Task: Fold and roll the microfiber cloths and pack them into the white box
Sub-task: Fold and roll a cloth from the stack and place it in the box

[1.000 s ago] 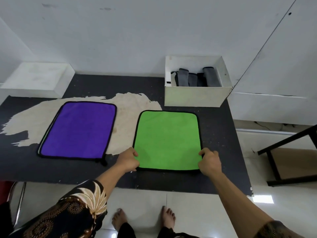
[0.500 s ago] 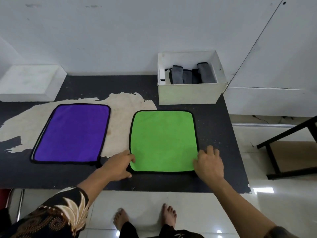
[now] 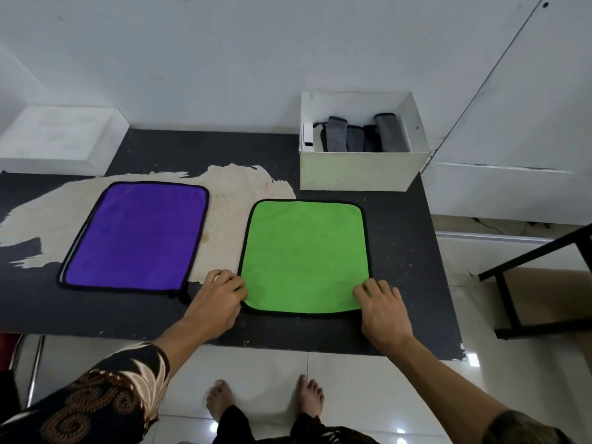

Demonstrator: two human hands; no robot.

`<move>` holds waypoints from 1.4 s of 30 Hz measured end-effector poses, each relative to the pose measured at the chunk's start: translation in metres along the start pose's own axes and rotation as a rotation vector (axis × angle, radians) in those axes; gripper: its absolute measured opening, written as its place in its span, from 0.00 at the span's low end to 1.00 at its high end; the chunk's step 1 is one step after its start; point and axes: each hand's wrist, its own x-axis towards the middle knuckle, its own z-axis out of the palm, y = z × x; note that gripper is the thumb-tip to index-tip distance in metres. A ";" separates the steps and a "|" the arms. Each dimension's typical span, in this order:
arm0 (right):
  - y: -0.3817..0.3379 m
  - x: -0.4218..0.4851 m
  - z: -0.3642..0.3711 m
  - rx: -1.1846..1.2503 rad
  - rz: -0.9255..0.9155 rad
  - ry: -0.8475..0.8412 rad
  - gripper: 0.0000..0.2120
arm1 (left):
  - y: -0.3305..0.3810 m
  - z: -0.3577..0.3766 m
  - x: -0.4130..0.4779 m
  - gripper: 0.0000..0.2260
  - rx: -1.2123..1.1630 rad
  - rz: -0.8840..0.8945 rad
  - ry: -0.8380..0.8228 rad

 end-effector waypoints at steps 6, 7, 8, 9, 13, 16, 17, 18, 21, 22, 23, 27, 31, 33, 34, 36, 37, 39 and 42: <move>0.006 -0.005 0.001 0.034 0.005 0.095 0.09 | -0.010 0.001 -0.015 0.06 -0.102 0.001 -0.087; 0.006 -0.006 0.002 0.042 0.007 0.095 0.08 | -0.010 0.001 -0.016 0.05 -0.122 0.000 -0.099; 0.007 -0.007 0.003 0.049 0.009 0.096 0.08 | -0.010 0.001 -0.018 0.05 -0.144 -0.001 -0.101; 0.007 -0.008 0.004 0.061 0.013 0.096 0.08 | -0.010 0.000 -0.019 0.04 -0.168 -0.002 -0.105; 0.009 -0.011 0.003 0.125 0.029 0.001 0.07 | -0.007 -0.006 -0.022 0.02 -0.263 -0.001 -0.186; 0.009 -0.012 -0.008 0.218 0.072 -0.148 0.08 | -0.007 -0.009 -0.025 0.03 -0.311 -0.056 -0.253; 0.009 -0.011 -0.013 0.281 0.083 -0.180 0.07 | -0.008 -0.012 -0.024 0.04 -0.350 -0.099 -0.254; 0.011 -0.010 -0.018 0.368 0.111 -0.206 0.07 | -0.010 -0.016 -0.022 0.06 -0.400 -0.152 -0.238; 0.023 0.007 -0.027 0.661 0.250 -0.108 0.08 | -0.018 -0.028 -0.006 0.08 -0.586 -0.361 -0.135; 0.027 0.016 -0.028 0.763 0.313 -0.062 0.09 | -0.022 -0.030 0.003 0.09 -0.661 -0.435 -0.083; 0.032 0.027 -0.028 0.874 0.387 -0.025 0.09 | -0.026 -0.033 0.012 0.08 -0.722 -0.500 -0.034; 0.043 0.074 -0.027 1.134 0.616 0.054 0.07 | -0.038 -0.040 0.055 0.02 -0.875 -0.661 0.112; 0.044 0.104 -0.019 1.102 0.660 0.021 0.03 | -0.040 -0.027 0.086 0.05 -0.880 -0.755 0.072; 0.041 0.112 -0.019 1.047 0.664 0.022 0.03 | -0.039 -0.018 0.094 0.06 -0.864 -0.782 0.034; 0.040 0.117 -0.019 1.024 0.663 0.038 0.02 | -0.040 -0.016 0.098 0.07 -0.853 -0.788 0.032; 0.038 0.129 -0.023 1.008 0.667 0.079 0.03 | -0.042 -0.015 0.106 0.08 -0.845 -0.798 0.062; 0.037 0.135 -0.027 1.012 0.666 0.098 0.05 | -0.044 -0.016 0.111 0.08 -0.840 -0.808 0.083; 0.035 0.148 -0.029 1.000 0.664 0.101 0.07 | -0.047 -0.016 0.119 0.07 -0.813 -0.828 0.074; 0.033 0.157 -0.024 0.924 0.660 0.010 0.11 | -0.053 -0.008 0.126 0.07 -0.757 -0.823 -0.063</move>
